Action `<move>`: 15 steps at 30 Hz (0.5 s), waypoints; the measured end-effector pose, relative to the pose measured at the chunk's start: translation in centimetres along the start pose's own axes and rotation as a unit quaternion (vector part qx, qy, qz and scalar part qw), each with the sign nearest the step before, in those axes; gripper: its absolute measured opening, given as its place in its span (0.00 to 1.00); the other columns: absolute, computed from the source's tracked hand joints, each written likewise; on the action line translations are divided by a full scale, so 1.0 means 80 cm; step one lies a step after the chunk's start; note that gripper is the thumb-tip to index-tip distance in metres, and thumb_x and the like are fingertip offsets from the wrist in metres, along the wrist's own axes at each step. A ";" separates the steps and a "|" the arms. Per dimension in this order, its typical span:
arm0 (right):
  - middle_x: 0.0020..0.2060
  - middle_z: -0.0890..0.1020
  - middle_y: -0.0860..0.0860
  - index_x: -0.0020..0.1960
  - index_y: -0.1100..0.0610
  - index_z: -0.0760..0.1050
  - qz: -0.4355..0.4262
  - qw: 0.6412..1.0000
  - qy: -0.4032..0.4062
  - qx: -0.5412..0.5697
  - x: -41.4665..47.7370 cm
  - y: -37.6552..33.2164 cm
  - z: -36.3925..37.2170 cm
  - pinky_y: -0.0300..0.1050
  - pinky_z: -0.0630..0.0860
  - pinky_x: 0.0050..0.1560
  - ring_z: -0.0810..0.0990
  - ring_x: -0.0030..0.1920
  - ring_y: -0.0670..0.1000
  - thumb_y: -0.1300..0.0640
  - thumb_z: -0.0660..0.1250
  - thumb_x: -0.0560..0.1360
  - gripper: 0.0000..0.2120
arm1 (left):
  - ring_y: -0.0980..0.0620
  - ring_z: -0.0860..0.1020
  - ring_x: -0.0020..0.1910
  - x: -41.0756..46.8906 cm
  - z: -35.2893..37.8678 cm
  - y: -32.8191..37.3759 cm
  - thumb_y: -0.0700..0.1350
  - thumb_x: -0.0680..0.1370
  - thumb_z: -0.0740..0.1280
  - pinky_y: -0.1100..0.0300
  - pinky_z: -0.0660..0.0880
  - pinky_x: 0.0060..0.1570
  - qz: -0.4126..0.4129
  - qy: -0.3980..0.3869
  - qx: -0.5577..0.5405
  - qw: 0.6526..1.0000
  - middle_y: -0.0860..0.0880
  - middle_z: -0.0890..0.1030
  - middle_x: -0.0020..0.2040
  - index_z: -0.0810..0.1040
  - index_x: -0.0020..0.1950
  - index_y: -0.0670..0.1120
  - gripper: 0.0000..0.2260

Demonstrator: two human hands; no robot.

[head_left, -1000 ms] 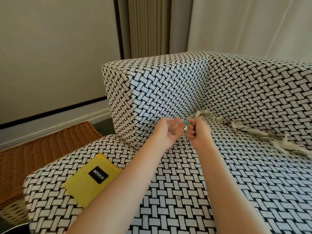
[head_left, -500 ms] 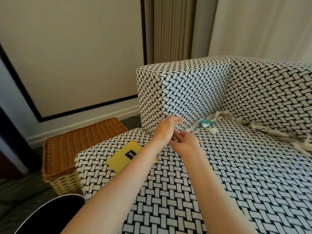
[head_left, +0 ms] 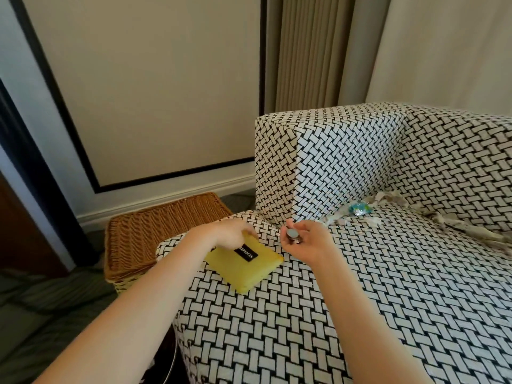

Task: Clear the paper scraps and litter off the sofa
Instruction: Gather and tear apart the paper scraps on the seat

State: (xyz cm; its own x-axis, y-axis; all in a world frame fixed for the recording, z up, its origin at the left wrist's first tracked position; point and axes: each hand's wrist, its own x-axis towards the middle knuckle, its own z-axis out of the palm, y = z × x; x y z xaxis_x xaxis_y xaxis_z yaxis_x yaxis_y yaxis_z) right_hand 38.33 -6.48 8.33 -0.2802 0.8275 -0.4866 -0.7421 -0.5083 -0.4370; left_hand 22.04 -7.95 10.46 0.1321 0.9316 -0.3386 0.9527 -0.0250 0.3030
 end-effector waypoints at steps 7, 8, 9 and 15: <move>0.52 0.68 0.63 0.57 0.69 0.67 -0.036 0.986 -0.053 -0.151 -0.005 0.007 0.017 0.43 0.74 0.40 0.70 0.38 0.53 0.71 0.55 0.75 0.11 | 0.46 0.70 0.60 0.000 0.012 -0.003 0.27 0.72 0.58 0.56 0.68 0.56 0.034 0.157 -0.121 0.980 0.45 0.73 0.60 0.76 0.47 0.45 0.15; 0.48 0.69 0.62 0.56 0.69 0.67 -0.036 0.979 -0.072 -0.185 -0.005 0.006 0.021 0.43 0.74 0.40 0.71 0.37 0.53 0.71 0.55 0.76 0.10 | 0.46 0.70 0.61 0.002 0.011 -0.003 0.27 0.71 0.58 0.55 0.67 0.58 0.045 0.184 -0.137 0.972 0.44 0.73 0.60 0.75 0.43 0.45 0.14; 0.44 0.70 0.60 0.56 0.70 0.67 -0.029 0.969 -0.092 -0.225 -0.007 0.003 0.026 0.43 0.75 0.40 0.72 0.37 0.53 0.71 0.55 0.76 0.10 | 0.46 0.71 0.61 0.005 0.010 -0.003 0.26 0.70 0.59 0.55 0.67 0.59 0.060 0.212 -0.147 0.964 0.44 0.74 0.58 0.73 0.39 0.46 0.15; 0.44 0.75 0.59 0.60 0.68 0.70 0.019 0.889 -0.124 -0.441 -0.023 -0.026 0.049 0.38 0.81 0.36 0.77 0.41 0.51 0.68 0.57 0.76 0.12 | 0.48 0.75 0.53 0.018 0.009 -0.001 0.29 0.69 0.64 0.59 0.69 0.55 0.132 0.302 -0.142 0.933 0.45 0.76 0.52 0.66 0.28 0.55 0.22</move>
State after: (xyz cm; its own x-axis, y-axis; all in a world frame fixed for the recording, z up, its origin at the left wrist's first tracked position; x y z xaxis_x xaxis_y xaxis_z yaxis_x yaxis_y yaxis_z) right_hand 38.02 -6.01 13.13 -0.5018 0.7769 -0.3804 0.0063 -0.4365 -0.8997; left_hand 22.36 -6.86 9.29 0.0914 0.9430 0.3199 0.7866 -0.2654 0.5576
